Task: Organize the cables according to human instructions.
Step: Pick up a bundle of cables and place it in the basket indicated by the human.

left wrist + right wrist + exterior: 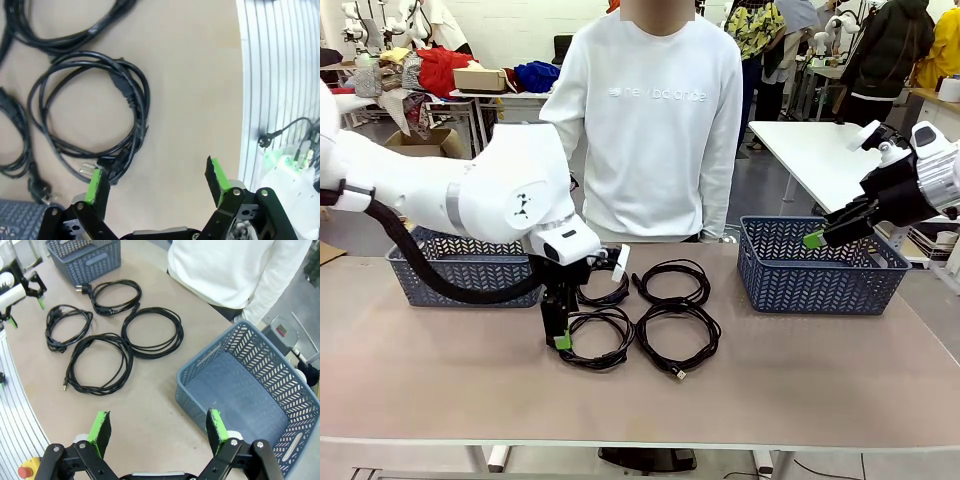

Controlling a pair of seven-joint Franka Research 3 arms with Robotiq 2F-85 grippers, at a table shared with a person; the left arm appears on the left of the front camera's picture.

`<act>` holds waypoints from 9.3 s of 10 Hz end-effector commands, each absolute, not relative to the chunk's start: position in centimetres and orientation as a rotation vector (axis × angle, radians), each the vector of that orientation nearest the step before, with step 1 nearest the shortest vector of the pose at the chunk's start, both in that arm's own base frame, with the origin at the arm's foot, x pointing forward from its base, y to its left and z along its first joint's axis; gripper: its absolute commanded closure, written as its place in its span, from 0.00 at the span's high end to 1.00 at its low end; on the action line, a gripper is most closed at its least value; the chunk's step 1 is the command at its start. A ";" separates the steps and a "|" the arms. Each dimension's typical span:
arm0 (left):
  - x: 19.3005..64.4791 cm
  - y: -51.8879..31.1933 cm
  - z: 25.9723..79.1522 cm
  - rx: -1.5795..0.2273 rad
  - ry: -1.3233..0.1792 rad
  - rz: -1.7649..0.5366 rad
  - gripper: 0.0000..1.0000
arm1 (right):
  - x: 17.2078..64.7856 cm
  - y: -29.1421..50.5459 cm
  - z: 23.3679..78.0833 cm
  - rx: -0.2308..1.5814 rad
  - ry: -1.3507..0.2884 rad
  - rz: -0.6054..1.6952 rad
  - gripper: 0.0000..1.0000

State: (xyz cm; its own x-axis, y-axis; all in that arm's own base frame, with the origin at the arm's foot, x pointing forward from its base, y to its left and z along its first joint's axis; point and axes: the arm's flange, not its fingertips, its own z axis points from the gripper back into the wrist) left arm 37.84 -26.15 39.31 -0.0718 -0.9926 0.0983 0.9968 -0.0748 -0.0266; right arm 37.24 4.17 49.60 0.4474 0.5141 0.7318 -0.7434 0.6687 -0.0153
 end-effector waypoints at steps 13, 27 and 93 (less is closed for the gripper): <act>39.3 -27.8 32.0 -0.091 -0.033 -1.715 1.00 | 37.3 4.1 49.6 0.340 -0.783 0.799 1.00; 39.4 -27.1 31.1 -0.105 -0.066 -1.748 1.00 | 37.3 4.1 49.6 0.340 -0.783 0.799 1.00; 58.8 -5.4 44.6 -0.005 -0.145 -1.422 0.54 | 37.3 4.1 49.6 0.340 -0.783 0.799 1.00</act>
